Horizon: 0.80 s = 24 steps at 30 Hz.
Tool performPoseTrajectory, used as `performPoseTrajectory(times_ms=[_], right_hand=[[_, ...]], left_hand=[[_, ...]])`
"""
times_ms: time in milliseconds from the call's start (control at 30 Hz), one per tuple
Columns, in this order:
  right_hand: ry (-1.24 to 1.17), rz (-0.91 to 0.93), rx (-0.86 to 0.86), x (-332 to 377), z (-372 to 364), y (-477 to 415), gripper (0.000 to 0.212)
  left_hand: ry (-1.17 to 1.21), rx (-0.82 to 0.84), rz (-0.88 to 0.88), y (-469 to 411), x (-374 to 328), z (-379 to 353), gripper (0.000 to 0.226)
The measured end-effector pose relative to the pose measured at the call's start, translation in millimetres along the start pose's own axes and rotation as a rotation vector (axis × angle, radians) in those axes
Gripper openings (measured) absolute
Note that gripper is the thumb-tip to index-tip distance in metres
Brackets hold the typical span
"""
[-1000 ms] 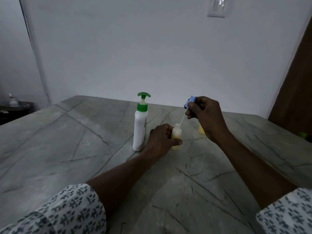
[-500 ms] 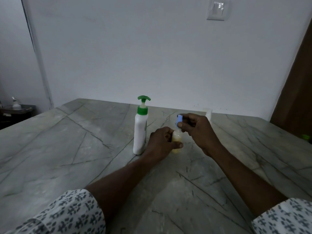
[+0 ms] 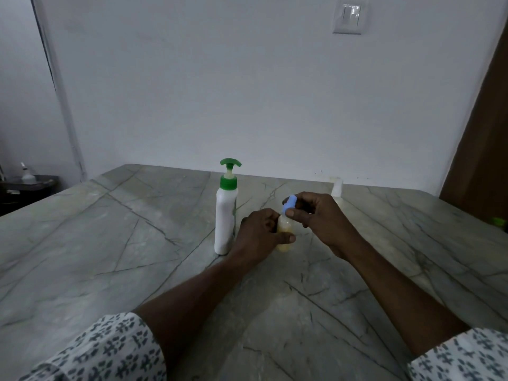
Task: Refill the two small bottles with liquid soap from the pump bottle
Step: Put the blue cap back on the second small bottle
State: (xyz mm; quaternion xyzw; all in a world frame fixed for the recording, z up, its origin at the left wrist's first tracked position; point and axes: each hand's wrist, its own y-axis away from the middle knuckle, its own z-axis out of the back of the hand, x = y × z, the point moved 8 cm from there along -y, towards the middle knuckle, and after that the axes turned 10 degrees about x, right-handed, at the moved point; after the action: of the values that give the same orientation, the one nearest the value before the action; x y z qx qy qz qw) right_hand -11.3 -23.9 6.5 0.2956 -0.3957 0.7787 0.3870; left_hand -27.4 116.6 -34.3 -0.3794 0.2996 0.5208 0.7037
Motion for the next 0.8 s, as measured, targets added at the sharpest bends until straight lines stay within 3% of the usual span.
performPoseTrajectory(times_ms=[200,400,533,633,800], right_hand=[[0.26,0.031,0.028,9,-4,-6,0.024],[0.375,-0.019,0.091,14,-4,-11,0.025],[0.454,-0.035,0.013,17,0,-11,0.038],[0.402,-0.054,0.0,12,3,-8,0.04],[0.085,-0.024,0.13,12,5,3,0.027]], left_hand=[[-0.016,-0.016,-0.018,-1,1,0,0.037],[-0.033,-0.007,-0.022,-2,-1,-2,0.038],[-0.007,-0.016,-0.023,-1,0,-1,0.034],[-0.003,-0.018,-0.029,-1,0,0,0.034],[-0.006,-0.005,-0.021,0,-2,-1,0.035]])
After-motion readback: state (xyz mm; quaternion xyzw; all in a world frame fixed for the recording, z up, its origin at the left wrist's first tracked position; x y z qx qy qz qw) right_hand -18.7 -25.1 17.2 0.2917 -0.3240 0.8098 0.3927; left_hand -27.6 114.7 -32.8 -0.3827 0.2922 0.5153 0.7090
